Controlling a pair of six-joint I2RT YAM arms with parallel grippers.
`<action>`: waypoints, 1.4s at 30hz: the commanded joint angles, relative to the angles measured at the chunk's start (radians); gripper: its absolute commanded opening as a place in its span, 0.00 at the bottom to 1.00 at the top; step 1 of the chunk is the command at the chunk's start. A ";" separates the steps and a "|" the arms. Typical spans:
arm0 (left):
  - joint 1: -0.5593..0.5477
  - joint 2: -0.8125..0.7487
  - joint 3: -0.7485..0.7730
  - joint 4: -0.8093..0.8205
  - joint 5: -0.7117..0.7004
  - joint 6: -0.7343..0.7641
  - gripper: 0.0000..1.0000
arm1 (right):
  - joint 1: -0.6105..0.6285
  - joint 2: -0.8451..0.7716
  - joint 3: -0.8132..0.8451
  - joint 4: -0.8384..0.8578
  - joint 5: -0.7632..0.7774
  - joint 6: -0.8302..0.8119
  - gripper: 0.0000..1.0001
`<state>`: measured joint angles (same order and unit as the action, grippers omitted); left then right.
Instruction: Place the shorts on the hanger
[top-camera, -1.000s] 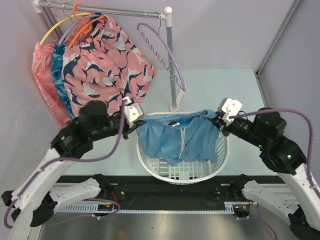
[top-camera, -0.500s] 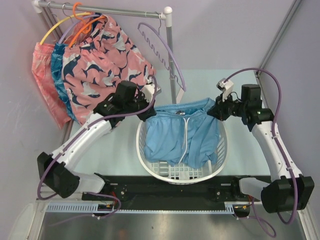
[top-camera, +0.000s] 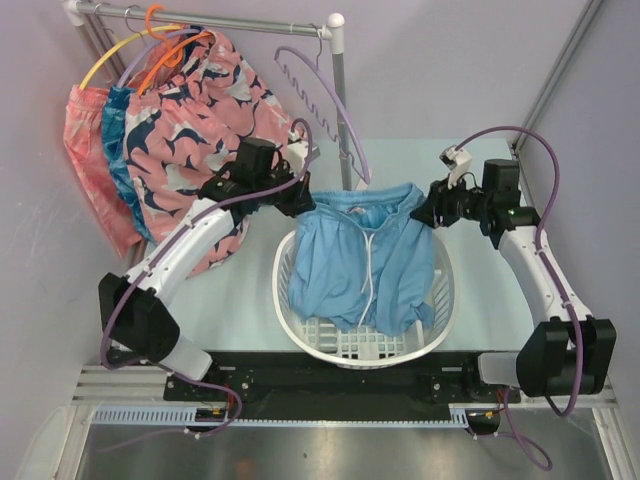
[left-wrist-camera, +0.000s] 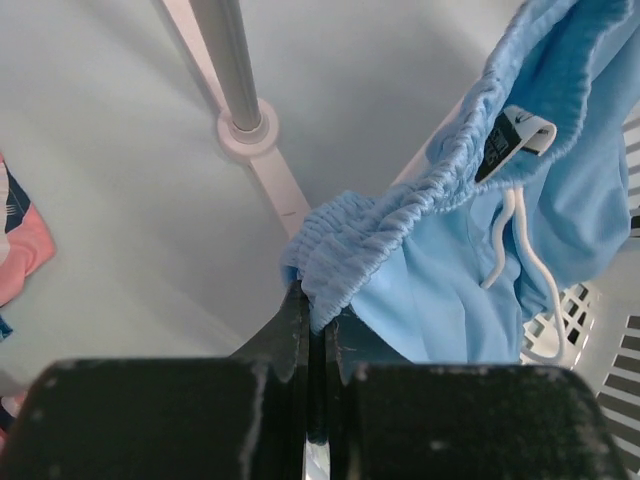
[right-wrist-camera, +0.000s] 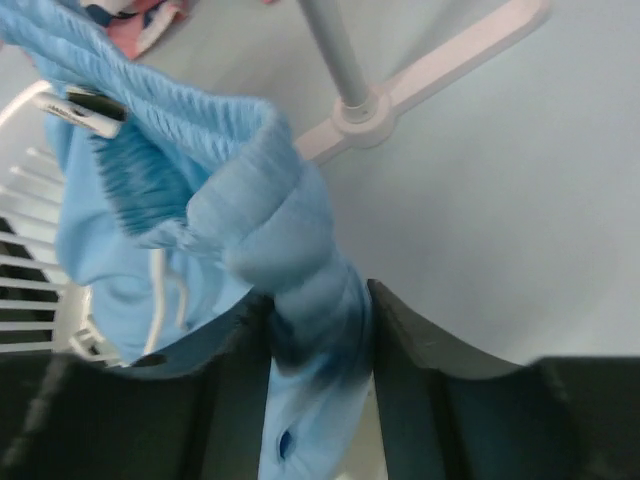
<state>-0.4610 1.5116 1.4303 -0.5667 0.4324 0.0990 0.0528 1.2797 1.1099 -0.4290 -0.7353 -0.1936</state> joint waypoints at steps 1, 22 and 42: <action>0.033 0.038 0.044 -0.005 -0.020 -0.041 0.11 | -0.033 0.038 0.011 0.070 0.026 0.048 0.49; 0.147 -0.304 -0.136 0.071 0.117 -0.002 1.00 | -0.005 -0.270 0.094 0.177 0.017 0.066 0.95; 0.147 -0.482 -0.183 0.076 0.052 -0.008 1.00 | 0.501 0.196 0.599 0.249 0.508 0.077 0.87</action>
<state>-0.3164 1.0615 1.2549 -0.5121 0.4992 0.0956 0.5110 1.4296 1.6215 -0.2108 -0.3332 -0.1032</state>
